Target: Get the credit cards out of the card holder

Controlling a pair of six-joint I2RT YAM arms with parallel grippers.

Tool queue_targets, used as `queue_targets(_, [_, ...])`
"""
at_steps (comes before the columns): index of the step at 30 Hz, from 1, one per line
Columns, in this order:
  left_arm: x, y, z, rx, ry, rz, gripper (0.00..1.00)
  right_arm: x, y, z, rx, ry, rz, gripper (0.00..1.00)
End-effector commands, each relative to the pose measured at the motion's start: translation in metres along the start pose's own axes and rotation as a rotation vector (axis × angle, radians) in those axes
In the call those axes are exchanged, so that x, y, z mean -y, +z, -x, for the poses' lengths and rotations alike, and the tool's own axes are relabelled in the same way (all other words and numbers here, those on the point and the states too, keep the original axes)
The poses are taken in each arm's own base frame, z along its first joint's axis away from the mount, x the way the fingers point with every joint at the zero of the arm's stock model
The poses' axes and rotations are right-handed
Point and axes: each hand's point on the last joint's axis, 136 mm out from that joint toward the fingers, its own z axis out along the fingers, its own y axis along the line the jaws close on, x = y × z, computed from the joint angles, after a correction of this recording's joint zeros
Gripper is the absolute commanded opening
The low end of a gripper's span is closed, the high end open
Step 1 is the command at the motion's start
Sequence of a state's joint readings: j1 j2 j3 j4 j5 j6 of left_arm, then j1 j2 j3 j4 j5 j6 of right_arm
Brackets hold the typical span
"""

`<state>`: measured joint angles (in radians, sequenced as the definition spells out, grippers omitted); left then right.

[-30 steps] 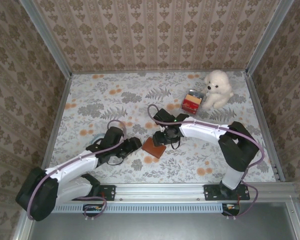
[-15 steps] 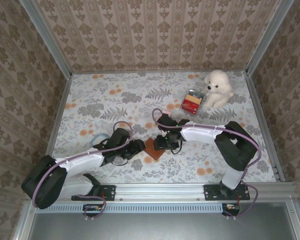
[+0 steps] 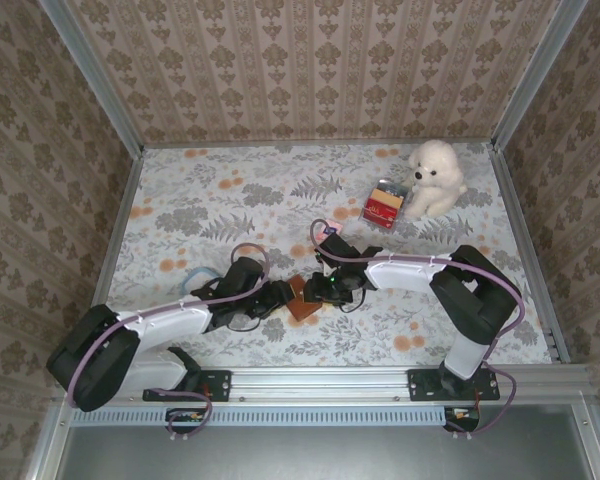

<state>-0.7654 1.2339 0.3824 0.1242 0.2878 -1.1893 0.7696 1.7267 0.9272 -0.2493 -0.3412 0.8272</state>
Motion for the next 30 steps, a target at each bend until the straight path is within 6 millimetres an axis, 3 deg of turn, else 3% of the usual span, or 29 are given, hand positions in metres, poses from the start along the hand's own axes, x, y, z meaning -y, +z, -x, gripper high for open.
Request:
queue_targets(1, [-0.003,0.003,0.000,0.005,-0.011,0.008,0.42,0.003,0.001,-0.003,-0.008,0.025,-0.009,0.40])
queue_targets(11, [-0.016,0.007,0.000,0.008,-0.041,0.047,0.42,0.011,0.006,-0.004,-0.018,0.029,-0.045,0.38])
queue_targets(23, [-0.005,0.016,0.000,-0.026,-0.035,-0.027,0.40,0.010,0.011,-0.006,-0.036,0.030,-0.031,0.32])
queue_targets(30, [0.013,0.015,0.000,-0.045,-0.036,-0.158,0.40,0.010,0.013,-0.005,-0.043,0.027,-0.022,0.32])
